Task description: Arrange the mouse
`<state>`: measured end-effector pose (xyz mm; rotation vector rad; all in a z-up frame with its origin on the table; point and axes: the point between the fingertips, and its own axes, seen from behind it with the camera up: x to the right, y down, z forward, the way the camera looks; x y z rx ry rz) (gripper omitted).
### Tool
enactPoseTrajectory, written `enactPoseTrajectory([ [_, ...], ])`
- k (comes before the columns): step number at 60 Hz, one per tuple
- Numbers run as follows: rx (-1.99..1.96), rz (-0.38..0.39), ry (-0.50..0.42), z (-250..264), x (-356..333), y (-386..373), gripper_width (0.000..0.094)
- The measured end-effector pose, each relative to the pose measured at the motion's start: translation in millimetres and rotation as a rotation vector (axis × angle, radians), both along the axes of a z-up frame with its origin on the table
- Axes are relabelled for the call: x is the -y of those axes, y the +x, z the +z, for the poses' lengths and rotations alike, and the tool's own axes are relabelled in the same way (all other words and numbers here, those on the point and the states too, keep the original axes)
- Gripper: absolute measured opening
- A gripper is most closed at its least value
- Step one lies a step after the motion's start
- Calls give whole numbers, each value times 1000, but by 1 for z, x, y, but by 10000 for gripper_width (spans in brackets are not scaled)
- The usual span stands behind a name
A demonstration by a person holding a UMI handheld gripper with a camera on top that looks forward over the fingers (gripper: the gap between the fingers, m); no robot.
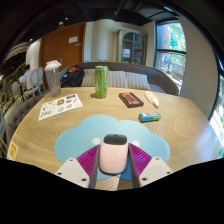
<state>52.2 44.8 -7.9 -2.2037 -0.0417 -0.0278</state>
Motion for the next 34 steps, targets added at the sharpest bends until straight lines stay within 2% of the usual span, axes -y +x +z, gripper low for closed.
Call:
enactPoseTrajectory([
  [5,-52,-28,-20,-1,1,0,576],
  [6,-59,-33,-24,-1,3,0,616],
  [7,-64,-33,-23,0,4,0,716],
  [8,-71,-28,-13,4,6,-1,775],
  [11,-91,-14,44,20,8,-7,863],
  [17,-154,-4,91,44,29,-21,841],
  [25,-170,54,152,66,79,-48,841],
  [34,-166,0,203,67,144,-57,841],
])
